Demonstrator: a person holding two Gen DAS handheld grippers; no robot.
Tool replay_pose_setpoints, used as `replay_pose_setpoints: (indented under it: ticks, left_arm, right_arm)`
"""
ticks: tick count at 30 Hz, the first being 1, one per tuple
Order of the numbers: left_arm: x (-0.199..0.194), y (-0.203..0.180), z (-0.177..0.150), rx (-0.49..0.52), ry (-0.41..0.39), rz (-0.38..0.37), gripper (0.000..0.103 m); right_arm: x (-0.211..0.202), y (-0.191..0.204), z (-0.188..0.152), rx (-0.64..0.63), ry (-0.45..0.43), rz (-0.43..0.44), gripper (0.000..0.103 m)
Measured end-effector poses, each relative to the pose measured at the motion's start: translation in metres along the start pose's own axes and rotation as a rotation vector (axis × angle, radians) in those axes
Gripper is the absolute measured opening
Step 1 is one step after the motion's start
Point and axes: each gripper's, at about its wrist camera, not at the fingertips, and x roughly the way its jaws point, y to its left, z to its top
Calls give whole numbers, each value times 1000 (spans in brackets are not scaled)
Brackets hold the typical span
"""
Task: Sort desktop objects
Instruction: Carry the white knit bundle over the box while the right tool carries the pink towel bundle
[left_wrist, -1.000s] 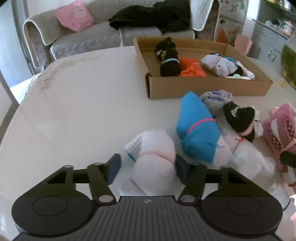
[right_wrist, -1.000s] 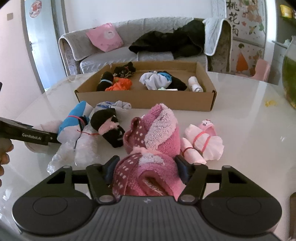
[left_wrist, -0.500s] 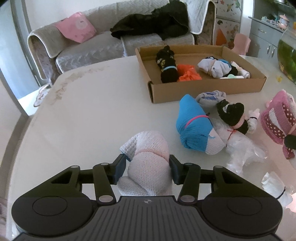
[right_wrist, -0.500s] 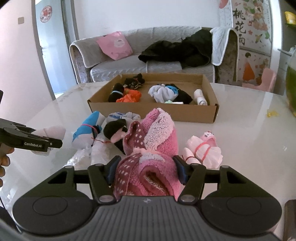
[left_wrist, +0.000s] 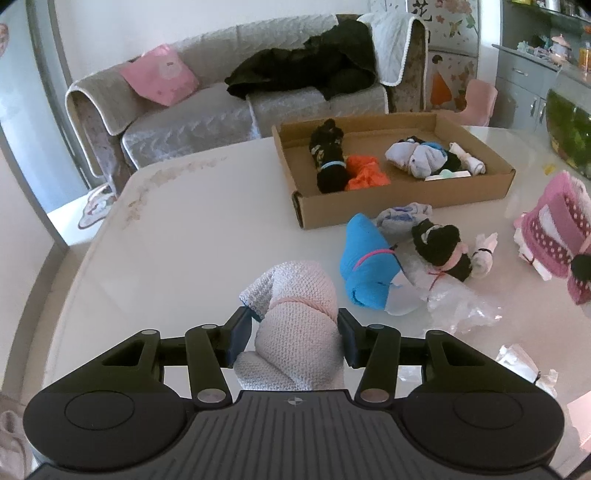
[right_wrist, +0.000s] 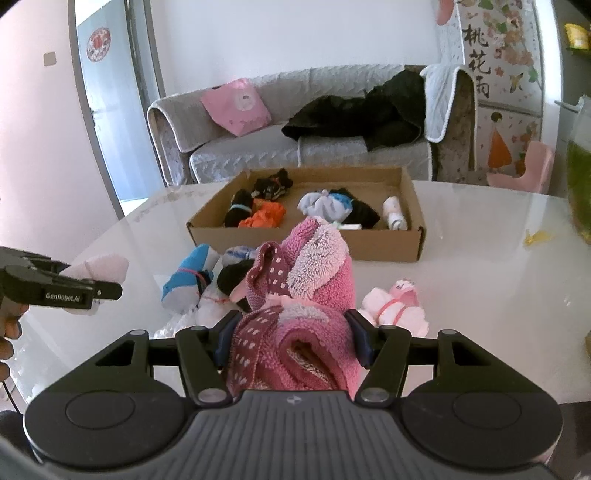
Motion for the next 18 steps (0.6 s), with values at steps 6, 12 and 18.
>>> replay_pose_setpoints:
  ticks: [6,12,18]
  left_arm:
    - [-6,-6,3,21,-7,3,57]
    - [-7,-8,4,20,-6,3,57]
    - [-9,-6,11,10,9,-15,57]
  right_arm:
    - [-6,-15,12,17,-25,-9,57]
    - [-5,-20,13,11,-34,-14,57]
    - [1,-31,14,20,-23,-17,57]
